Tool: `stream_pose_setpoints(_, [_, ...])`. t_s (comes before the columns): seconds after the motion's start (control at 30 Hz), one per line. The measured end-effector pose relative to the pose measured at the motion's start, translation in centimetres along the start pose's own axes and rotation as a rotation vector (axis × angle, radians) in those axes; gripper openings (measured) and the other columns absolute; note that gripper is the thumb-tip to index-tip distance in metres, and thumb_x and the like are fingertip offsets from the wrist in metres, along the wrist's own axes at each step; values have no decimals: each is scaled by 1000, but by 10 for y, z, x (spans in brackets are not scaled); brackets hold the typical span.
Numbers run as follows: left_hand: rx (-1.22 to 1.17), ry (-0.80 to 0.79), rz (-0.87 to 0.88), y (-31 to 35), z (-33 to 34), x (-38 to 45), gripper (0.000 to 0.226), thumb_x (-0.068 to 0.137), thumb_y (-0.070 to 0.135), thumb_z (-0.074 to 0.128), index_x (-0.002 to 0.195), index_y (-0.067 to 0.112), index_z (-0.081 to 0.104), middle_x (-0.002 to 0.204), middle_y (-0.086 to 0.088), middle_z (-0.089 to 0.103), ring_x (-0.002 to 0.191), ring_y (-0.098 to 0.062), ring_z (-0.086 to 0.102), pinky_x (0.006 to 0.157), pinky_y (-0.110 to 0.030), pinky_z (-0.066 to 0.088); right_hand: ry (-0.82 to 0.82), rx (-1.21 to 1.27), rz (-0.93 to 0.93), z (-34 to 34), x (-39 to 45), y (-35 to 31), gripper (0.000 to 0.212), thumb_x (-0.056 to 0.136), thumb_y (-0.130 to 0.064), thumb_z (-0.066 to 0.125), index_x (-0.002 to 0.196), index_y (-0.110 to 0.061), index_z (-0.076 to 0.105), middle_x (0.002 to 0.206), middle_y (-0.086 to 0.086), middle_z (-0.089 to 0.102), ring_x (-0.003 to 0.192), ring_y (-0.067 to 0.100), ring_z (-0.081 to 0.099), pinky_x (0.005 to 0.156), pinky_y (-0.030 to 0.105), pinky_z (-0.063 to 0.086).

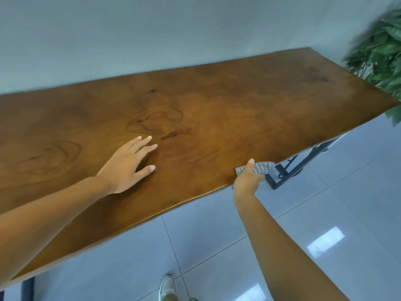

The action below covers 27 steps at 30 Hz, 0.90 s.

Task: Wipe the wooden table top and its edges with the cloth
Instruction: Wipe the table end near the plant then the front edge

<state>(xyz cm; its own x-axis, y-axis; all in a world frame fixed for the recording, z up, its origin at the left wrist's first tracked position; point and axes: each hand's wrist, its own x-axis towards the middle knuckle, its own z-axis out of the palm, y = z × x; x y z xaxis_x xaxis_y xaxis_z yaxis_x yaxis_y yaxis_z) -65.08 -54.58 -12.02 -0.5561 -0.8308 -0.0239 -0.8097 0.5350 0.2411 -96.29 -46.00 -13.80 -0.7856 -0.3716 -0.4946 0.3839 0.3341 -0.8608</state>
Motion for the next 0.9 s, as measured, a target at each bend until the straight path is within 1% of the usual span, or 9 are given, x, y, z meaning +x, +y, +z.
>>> stream_pose_setpoints(0.13, [33,1,-84,-38,3,-38,83,92,79,18,161,34,22,170,8,14,158,-16,9,125,-40,13,-23,78,-58,22,-60,45,75,103,-48,49,158,-12,13,143,14,48,126,32,55,85,26,43])
stream_pose_setpoints(0.2, [47,-7,-119,-48,6,-50,83,93,79,12,162,33,18,171,6,12,158,-16,7,126,-40,12,-66,97,-91,36,-101,72,72,102,-42,53,158,-15,15,139,9,48,126,29,57,78,13,46])
stream_pose_setpoints(0.27, [71,6,-124,-50,9,-54,80,95,76,8,163,33,15,171,5,11,158,-16,6,127,-39,10,-143,86,-91,47,-141,97,75,102,-38,54,159,-19,10,139,5,46,122,23,57,68,4,47])
stream_pose_setpoints(0.37, [88,32,-123,-49,10,-53,77,98,73,9,163,33,16,171,6,12,158,-15,7,127,-39,10,-245,61,-33,56,-180,118,80,101,-40,54,159,-27,0,135,0,43,118,19,56,60,2,47])
stream_pose_setpoints(0.47, [83,39,-129,-48,8,-53,77,97,74,9,162,33,17,171,7,12,158,-14,7,127,-39,10,-267,16,-18,56,-176,116,75,102,-37,55,156,-19,7,133,5,47,113,20,57,59,3,47])
stream_pose_setpoints(0.53, [90,46,-132,-48,8,-52,79,96,75,8,162,34,17,171,7,12,158,-15,8,127,-38,10,-245,-15,-25,52,-157,104,65,104,-36,52,151,-9,17,134,12,51,111,21,57,64,8,47])
stream_pose_setpoints(0.63, [94,49,-126,-49,10,-54,80,95,76,6,163,34,16,171,7,11,158,-15,8,127,-38,9,-149,-24,-17,42,-123,78,63,105,-43,47,146,0,25,137,18,54,116,30,58,85,25,46])
stream_pose_setpoints(0.77, [110,61,-115,-53,14,-52,80,96,75,4,163,33,15,171,6,11,158,-16,7,127,-39,9,-43,-79,74,26,-77,37,73,104,-56,41,153,-4,24,148,19,48,132,38,50,105,43,42])
stream_pose_setpoints(0.9, [132,70,-114,-56,17,-52,81,95,75,0,163,32,13,172,4,9,158,-18,6,127,-39,8,-26,-153,102,17,-72,21,77,102,-63,35,157,-11,23,155,15,42,139,37,43,114,47,36])
